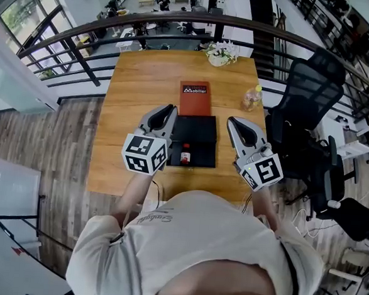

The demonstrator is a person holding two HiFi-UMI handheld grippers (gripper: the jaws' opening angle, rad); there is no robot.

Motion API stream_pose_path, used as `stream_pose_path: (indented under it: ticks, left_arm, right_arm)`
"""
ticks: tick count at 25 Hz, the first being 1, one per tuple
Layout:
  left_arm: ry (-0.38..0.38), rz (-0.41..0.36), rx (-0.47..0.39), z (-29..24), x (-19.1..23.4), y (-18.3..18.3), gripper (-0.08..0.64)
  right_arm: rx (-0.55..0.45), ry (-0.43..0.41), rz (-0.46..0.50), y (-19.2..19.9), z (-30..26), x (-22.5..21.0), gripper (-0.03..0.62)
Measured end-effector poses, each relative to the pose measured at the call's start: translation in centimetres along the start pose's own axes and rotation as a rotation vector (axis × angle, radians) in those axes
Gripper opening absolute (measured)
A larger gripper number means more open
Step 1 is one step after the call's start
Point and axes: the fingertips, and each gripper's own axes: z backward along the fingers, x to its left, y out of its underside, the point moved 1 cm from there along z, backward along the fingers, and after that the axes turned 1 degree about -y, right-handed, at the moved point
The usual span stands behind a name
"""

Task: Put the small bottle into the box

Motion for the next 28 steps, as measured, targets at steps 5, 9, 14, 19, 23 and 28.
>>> stream_pose_path:
  ticks: [5, 9, 14, 19, 23, 28]
  left_arm:
    - [-0.011, 0.039, 0.026, 0.7, 0.3, 2.3, 0.043]
    - [-0.027, 0.036, 0.048, 1.3, 1.1, 3.0, 0.043]
    - [-0.056, 0.034, 0.038, 2.3, 2.0, 2.8, 0.043]
    - [-0.038, 0.039, 0.052, 3.0, 1.9, 3.7, 0.043]
    - [-0.009, 0.021, 0.057, 3.1, 1.9, 4.4, 0.043]
    - [0.020, 0.028, 0.085, 3.4, 2.3, 6.5, 0.043]
  right_arm:
    - [0.052, 0.022, -0.021, 2.1, 1.1, 0.6, -0.005]
    - [0.056, 0.029, -0.077, 3.0, 1.3, 0.9, -0.005]
    - [0.049, 0.008, -0.059, 2.7, 0.7, 1.6, -0.005]
    - [0.068, -0.005, -0.065, 3.1, 0.4, 2.8, -0.005]
    - [0.074, 0.009, -0.100, 4.0, 0.3, 3.3, -0.006]
    - [0.098, 0.032, -0.127, 6.0, 0.3, 5.0, -0.005]
